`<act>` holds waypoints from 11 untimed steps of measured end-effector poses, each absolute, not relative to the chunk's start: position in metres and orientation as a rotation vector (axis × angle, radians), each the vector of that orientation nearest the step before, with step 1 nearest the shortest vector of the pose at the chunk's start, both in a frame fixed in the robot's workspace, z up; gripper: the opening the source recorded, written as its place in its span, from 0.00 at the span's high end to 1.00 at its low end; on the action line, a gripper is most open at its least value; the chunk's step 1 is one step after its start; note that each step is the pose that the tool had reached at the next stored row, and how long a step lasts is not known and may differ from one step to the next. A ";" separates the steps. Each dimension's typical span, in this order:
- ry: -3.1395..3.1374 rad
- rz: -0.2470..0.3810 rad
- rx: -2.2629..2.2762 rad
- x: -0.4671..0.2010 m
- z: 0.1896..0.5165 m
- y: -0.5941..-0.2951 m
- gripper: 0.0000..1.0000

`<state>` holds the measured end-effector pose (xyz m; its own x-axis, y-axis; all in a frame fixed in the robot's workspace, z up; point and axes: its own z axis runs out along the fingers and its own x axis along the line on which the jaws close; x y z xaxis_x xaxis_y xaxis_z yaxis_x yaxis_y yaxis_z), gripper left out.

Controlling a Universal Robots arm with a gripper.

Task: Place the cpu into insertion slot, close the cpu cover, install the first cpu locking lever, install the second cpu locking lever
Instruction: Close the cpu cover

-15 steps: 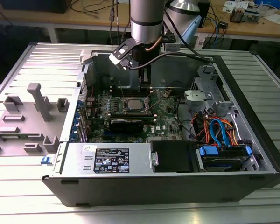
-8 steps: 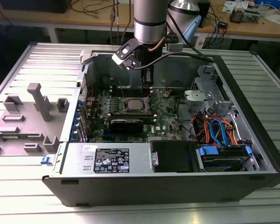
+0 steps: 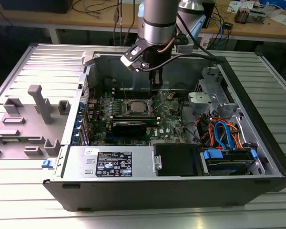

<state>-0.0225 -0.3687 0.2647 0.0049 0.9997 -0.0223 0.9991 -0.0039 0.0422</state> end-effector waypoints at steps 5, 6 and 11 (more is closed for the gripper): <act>2.183 0.019 2.193 -0.013 0.265 -0.369 0.89; 2.183 0.019 2.193 -0.011 0.265 -0.369 0.89; 2.184 0.017 2.193 -0.001 0.265 -0.369 0.89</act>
